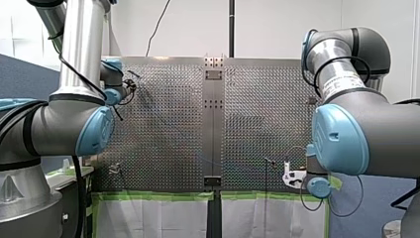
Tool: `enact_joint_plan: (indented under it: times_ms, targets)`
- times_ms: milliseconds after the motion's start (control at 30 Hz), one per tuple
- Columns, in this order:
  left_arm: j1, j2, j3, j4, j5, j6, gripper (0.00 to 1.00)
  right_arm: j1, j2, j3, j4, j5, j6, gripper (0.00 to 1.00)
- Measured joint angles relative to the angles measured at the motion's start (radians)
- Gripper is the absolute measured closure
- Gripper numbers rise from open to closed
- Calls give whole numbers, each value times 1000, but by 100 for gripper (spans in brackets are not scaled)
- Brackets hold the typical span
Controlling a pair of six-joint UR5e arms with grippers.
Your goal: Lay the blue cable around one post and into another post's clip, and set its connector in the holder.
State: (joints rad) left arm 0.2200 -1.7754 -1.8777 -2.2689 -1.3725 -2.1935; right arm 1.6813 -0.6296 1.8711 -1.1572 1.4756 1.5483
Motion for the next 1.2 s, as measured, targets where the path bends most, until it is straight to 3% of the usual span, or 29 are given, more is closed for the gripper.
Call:
enact_joint_plan:
  times_ms: [100,300,533,933,1000,1100,1200]
  targets:
    - [-1,0,0,0,0,0,99,2,-3,0,4,-26,-1,100]
    - [-2,0,0,0,0,0,99,-5,-4,0,10,-79,29,100]
    - [-2,0,0,0,0,0,99,-9,-2,0,14,-133,38,100]
    - [-5,0,0,0,-1,-1,99,-11,-1,0,15,-148,40,100]
    - [-6,0,-1,0,-1,-1,80,-11,-1,0,16,-148,40,100]
    - [-6,0,-1,0,-1,-1,76,-11,-1,0,18,-149,40,100]
    - [-6,0,-1,-3,-4,-1,30,-10,-1,0,19,-149,40,100]
